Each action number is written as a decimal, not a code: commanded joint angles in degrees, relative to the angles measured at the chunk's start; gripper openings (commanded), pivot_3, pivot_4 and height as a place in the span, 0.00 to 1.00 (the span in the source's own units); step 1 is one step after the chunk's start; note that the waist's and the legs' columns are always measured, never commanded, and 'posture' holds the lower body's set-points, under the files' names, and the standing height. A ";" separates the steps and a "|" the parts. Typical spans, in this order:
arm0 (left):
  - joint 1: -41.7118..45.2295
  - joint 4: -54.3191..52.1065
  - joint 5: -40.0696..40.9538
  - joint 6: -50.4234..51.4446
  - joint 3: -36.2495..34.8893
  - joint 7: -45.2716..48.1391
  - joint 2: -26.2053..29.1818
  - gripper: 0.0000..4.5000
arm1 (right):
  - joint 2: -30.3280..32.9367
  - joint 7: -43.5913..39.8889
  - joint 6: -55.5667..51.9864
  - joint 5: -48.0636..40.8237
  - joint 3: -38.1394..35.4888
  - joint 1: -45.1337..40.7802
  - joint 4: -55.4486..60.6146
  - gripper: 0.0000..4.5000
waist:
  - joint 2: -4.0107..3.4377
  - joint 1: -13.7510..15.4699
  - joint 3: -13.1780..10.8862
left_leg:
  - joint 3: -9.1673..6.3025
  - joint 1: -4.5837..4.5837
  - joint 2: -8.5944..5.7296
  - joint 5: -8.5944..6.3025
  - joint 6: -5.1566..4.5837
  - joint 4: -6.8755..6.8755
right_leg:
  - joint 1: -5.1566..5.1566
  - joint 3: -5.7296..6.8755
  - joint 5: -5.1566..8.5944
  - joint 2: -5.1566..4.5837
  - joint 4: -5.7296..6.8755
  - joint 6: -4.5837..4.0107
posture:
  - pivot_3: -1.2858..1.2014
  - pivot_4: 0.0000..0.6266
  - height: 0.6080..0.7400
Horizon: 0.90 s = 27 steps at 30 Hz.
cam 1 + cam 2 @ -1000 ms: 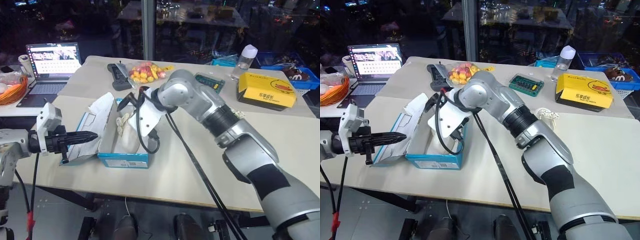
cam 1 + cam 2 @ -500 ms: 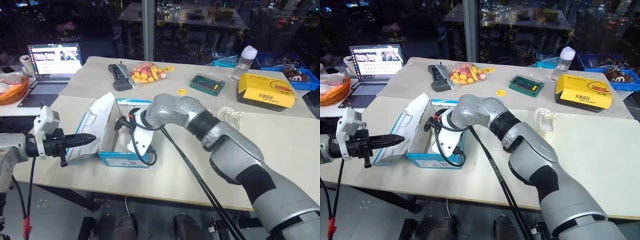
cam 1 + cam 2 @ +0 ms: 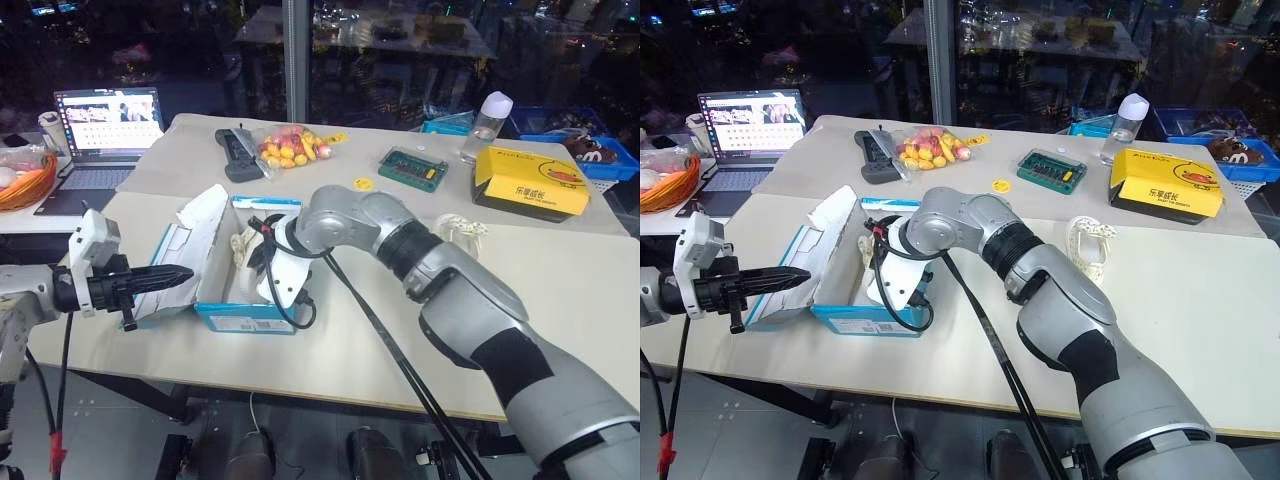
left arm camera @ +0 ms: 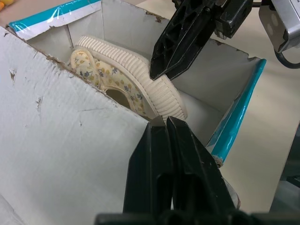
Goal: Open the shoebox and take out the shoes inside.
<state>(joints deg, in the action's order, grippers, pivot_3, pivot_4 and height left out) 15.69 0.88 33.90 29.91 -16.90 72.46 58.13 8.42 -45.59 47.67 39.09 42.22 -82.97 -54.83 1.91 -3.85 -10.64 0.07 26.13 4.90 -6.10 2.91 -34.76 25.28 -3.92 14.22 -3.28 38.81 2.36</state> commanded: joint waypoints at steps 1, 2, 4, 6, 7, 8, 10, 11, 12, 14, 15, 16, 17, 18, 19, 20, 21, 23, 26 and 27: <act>1.39 0.18 -0.04 -1.15 -0.70 -0.03 0.04 0.02 | 0.16 -0.94 -0.92 -1.74 -1.71 -1.01 0.76 0.07 | 0.00 0.00 0.00 | 0.00 0.00 0.00 0.00 0.00 0.00 | 0.00 0.00 0.00 0.00 0.00 0.00 | 0.52 0.24 0.82; 1.44 0.27 -0.14 -1.27 -0.66 0.00 -0.02 0.02 | 0.20 -1.79 -1.51 -2.71 -2.53 -1.16 0.97 0.06 | 0.00 0.00 0.00 | 0.00 0.00 0.00 0.00 0.00 0.00 | 0.00 0.00 0.00 0.00 0.00 -0.01 | 0.52 0.24 0.82; 1.54 0.43 -0.28 -1.43 -0.59 0.06 -0.10 0.02 | 0.39 -3.57 -2.24 -4.36 -3.70 -1.47 1.52 0.05 | 0.00 0.02 0.00 | 0.00 0.00 0.00 0.00 0.00 0.00 | 0.00 0.00 0.00 0.00 0.00 0.00 | 0.52 0.24 0.82; 1.76 0.61 -0.45 -1.52 -0.41 0.05 -0.18 0.02 | 0.90 -5.82 -3.34 -7.62 -5.96 -2.48 2.15 0.05 | 0.00 0.04 -0.01 | 0.00 0.01 0.00 0.00 0.00 0.00 | 0.00 0.00 0.00 0.00 0.01 0.01 | 0.52 0.24 0.82; 1.83 0.67 -0.50 -1.54 -0.36 0.06 -0.21 0.02 | 0.98 -6.45 -3.80 -8.69 -6.79 -2.72 2.39 0.05 | 0.00 0.05 -0.01 | 0.00 0.02 0.00 0.01 -0.01 0.00 | 0.01 0.00 -0.03 0.00 0.00 0.05 | 0.52 0.24 0.82; 1.88 0.71 -0.55 -1.56 -0.34 0.09 -0.23 0.02 | 1.01 -6.91 -4.14 -9.37 -7.30 -2.81 2.61 0.05 | 0.00 0.05 -0.01 | 0.00 0.02 0.00 0.01 -0.01 -0.01 | -0.01 0.00 -0.05 0.00 0.01 0.09 | 0.52 0.24 0.82; 1.88 0.78 -0.63 -1.65 -0.33 0.14 -0.29 0.02 | 0.12 -9.43 -7.21 -14.39 -10.72 -2.85 3.66 0.05 | 0.00 0.03 -0.01 | 0.00 0.02 0.00 0.01 -0.02 -0.01 | -0.01 0.01 -0.04 0.00 0.00 0.10 | 0.52 0.24 0.82; 1.78 0.97 -0.77 -1.85 -0.23 0.14 -0.42 0.02 | -0.61 -10.32 -11.04 -18.29 -13.98 -3.74 4.49 0.05 | 0.01 0.03 -0.02 | 0.00 0.03 0.00 0.01 -0.02 0.00 | 0.00 0.00 -0.03 0.00 0.00 0.11 | 0.52 0.24 0.82; 1.67 1.05 -0.84 -1.97 -0.18 0.12 -0.54 0.02 | -1.11 -10.84 -14.32 -21.16 -16.60 -4.49 5.22 0.05 | 0.01 0.03 -0.02 | 0.00 0.04 0.00 0.02 -0.03 0.01 | 0.00 0.00 -0.02 0.00 0.00 0.10 | 0.52 0.24 0.82; 1.55 0.99 -0.84 -1.96 -0.18 0.06 -0.71 0.02 | -1.49 -11.00 -19.12 -24.36 -19.95 -5.32 6.50 0.05 | 0.01 -0.12 -0.03 | 0.00 0.04 0.00 0.02 -0.03 0.02 | 0.01 0.00 -0.02 0.01 0.01 0.08 | 0.52 0.24 0.82; 1.62 0.98 -0.87 -1.92 -0.16 0.04 -0.78 0.02 | -1.46 -10.84 -20.64 -25.13 -20.88 -5.38 6.95 0.05 | 0.01 -0.14 -0.03 | 0.00 0.04 0.01 0.02 -0.04 0.03 | 0.03 0.00 -0.02 0.01 0.01 0.08 | 0.52 0.24 0.82; 1.64 0.96 -0.90 -1.88 -0.19 0.06 -0.80 0.02 | -1.39 -10.84 -21.97 -25.64 -21.51 -5.32 7.55 0.05 | 0.01 -0.10 -0.03 | 0.00 0.05 0.01 0.02 -0.04 0.05 | 0.03 0.00 -0.02 0.01 0.01 0.06 | 0.52 0.24 0.82; 1.71 1.03 -0.98 -1.88 -0.16 0.08 -0.82 0.02 | -1.31 -10.80 -23.38 -26.16 -22.16 -5.27 8.11 0.05 | 0.01 -0.08 -0.03 | -0.02 0.05 0.01 0.02 -0.04 0.05 | 0.03 0.01 0.00 0.02 0.02 0.03 | 0.52 0.24 0.82; 1.77 1.17 -1.05 -1.94 -0.13 0.15 -0.81 0.02 | -1.27 -10.83 -24.62 -26.57 -22.70 -5.16 8.71 0.05 | 0.02 -0.06 -0.02 | -0.02 0.05 0.01 0.02 -0.04 0.06 | 0.03 0.01 0.00 0.01 0.02 0.03 | 0.52 0.24 0.82; 1.89 1.34 -1.13 -2.00 -0.06 0.20 -0.80 0.02 | -1.21 -10.98 -25.77 -27.05 -23.18 -5.03 9.35 0.05 | 0.03 -0.05 -0.02 | -0.02 0.05 0.01 0.02 -0.03 0.06 | 0.01 0.01 0.02 0.01 0.01 0.02 | 0.52 0.24 0.82; 2.16 1.58 -1.24 -2.03 0.11 0.23 -0.80 0.02 | -1.16 -11.08 -27.11 -27.84 -23.86 -4.91 10.01 0.05 | 0.02 -0.05 -0.02 | -0.02 0.05 0.01 0.02 -0.03 0.06 | 0.01 0.01 0.03 0.01 0.01 0.02 | 0.52 0.24 0.82; 2.32 1.71 -1.31 -2.06 0.19 0.27 -0.79 0.02 | -1.12 -11.15 -28.30 -28.44 -24.34 -4.79 10.66 0.05 | 0.03 -0.05 -0.02 | -0.02 0.05 0.00 0.01 -0.02 0.06 | 0.02 0.01 0.03 0.00 0.00 0.02 | 0.52 0.24 0.82; 2.73 1.93 -1.40 -2.06 0.46 0.34 -0.79 0.02 | -0.85 -11.01 -30.51 -29.65 -25.28 -4.82 11.46 0.05 | 0.03 -0.05 -0.02 | -0.01 0.06 0.00 0.01 -0.02 0.05 | 0.02 0.01 0.03 0.00 0.00 0.03 | 0.52 0.24 0.82; 3.15 2.14 -1.52 -2.09 0.70 0.47 -0.81 0.02 | 0.90 -9.08 -33.78 -30.67 -27.66 -6.08 11.04 0.05 | 0.03 0.01 -0.03 | -0.02 0.07 0.00 0.01 -0.02 0.05 | 0.03 0.02 0.03 0.00 0.00 0.04 | 0.52 0.24 0.82; 3.39 2.28 -1.57 -2.02 0.83 0.50 -0.83 0.02 | 1.98 -8.10 -35.00 -31.05 -28.83 -6.67 10.65 0.05 | 0.04 0.07 -0.03 | -0.02 0.07 0.00 0.01 -0.02 0.04 | 0.02 0.02 0.03 0.00 0.00 0.04 | 0.52 0.24 0.82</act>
<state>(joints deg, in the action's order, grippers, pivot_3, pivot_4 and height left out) 17.75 3.21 32.17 28.76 -15.57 72.71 56.93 8.00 -56.61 14.85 9.99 17.79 -86.60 -46.13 1.94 -3.78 -10.67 0.05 26.22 4.90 -6.09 2.89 -34.72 25.30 -3.91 14.25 -3.28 38.81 2.40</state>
